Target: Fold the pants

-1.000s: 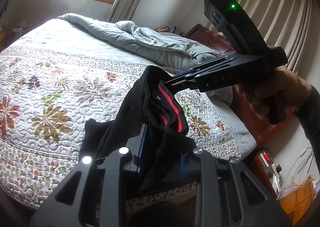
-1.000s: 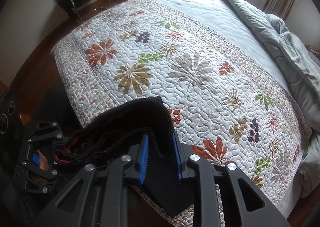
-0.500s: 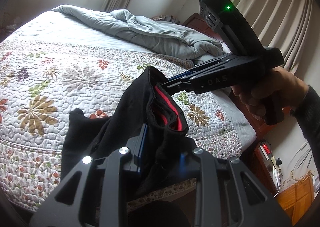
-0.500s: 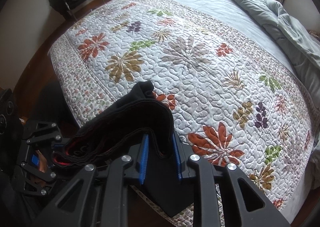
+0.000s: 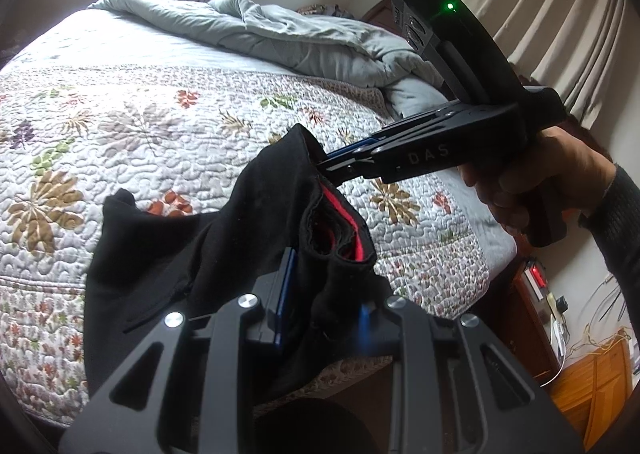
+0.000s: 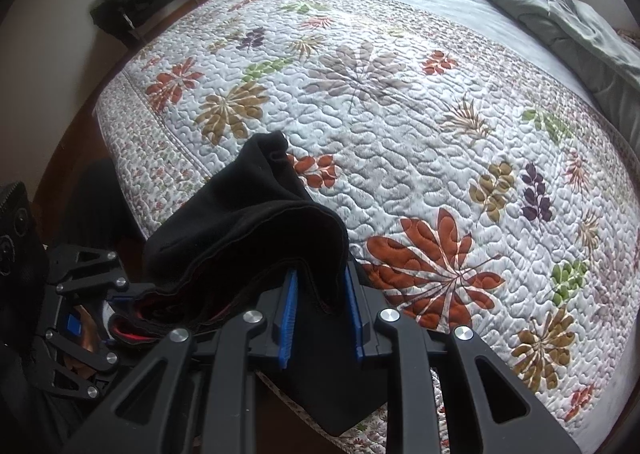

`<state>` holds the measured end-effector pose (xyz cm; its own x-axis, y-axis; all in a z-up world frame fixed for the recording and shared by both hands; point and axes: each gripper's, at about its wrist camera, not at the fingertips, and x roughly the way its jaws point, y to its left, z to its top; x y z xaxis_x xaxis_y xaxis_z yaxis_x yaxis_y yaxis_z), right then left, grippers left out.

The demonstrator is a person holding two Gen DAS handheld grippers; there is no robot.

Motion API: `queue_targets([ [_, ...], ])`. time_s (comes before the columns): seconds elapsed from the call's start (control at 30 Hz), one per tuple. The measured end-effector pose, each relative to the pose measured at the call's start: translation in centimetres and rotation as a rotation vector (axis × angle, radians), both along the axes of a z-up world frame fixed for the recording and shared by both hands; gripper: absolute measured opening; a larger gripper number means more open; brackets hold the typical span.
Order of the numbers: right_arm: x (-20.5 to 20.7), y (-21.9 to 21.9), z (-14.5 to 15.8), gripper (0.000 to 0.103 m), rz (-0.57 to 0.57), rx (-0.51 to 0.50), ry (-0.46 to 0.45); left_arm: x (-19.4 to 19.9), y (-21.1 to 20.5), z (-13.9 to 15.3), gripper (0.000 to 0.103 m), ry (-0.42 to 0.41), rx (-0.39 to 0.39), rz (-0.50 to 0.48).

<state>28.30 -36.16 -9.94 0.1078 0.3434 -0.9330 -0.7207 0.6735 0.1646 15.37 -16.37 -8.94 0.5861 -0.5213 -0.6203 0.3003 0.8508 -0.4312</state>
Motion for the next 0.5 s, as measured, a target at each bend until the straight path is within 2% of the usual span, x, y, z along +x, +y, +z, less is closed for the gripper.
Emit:
queue_targets([
  [0.5,0.2,-4.8,-8.2,0.022,-0.057,0.075,0.120,0.8,-4.4,-6.8,0.025,0.139,0.061,-0.082],
])
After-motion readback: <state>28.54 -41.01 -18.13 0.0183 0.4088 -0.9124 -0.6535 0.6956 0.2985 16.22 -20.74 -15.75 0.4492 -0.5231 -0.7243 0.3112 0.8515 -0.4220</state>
